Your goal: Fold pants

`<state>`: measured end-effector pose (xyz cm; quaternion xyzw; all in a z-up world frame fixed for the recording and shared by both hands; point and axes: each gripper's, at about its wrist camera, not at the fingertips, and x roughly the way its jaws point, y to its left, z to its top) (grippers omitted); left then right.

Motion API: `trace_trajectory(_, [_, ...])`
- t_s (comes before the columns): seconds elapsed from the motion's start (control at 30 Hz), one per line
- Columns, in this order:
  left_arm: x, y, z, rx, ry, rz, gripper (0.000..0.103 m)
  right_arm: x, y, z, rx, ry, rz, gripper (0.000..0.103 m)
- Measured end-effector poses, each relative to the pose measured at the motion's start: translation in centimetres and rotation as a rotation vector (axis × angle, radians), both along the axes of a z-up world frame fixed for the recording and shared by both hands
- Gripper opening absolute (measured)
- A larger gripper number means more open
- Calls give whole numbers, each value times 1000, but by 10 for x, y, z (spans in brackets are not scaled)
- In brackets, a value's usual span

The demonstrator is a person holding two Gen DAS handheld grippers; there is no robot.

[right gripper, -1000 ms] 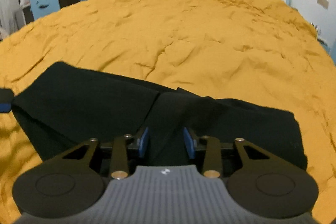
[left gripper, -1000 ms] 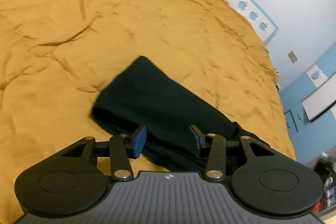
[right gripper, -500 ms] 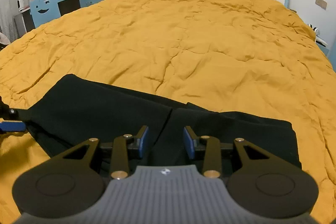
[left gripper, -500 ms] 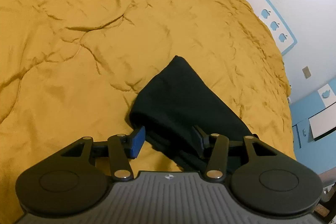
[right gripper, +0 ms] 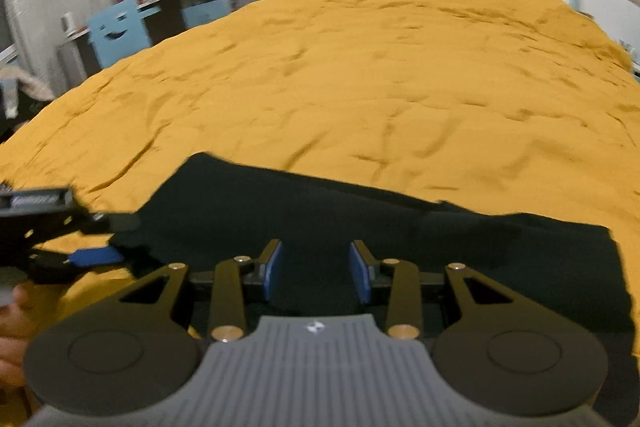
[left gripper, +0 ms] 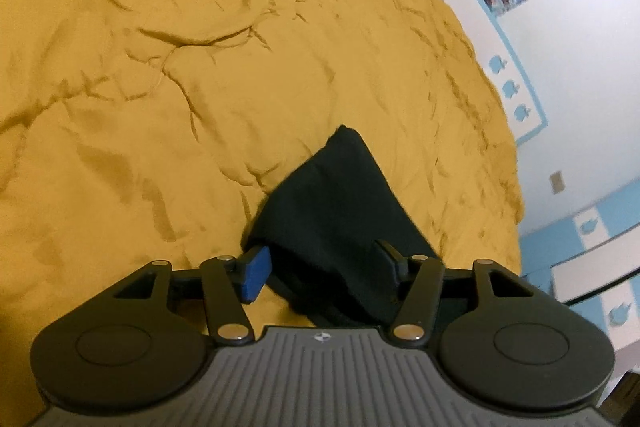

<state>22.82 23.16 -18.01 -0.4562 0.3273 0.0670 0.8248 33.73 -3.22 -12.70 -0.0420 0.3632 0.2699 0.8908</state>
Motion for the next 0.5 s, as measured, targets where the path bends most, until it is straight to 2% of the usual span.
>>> trace_trajectory(0.1, [3,4,-8,-46,-6,27,66,-4,16,-4,-8,-2,39,34])
trace_trajectory(0.17, [0,5,-8,-57,-8,40,63,-6,26,-8,-28,-13,52,34])
trace_trajectory(0.3, [-14,12,-5,-74,-47,54,60,-11,37,-23,-5,-8,115,34])
trace_trajectory(0.4, [-24,21,-7,-106,-46,55,55,-22,54,-51,-155,55,212,34])
trace_trajectory(0.43, [-27,24,-7,-108,-43,63,55,-30,56,-54,-196,50,254,31])
trace_trajectory(0.5, [-32,29,-4,-79,-46,91,56,-34,50,-48,-195,89,276,26])
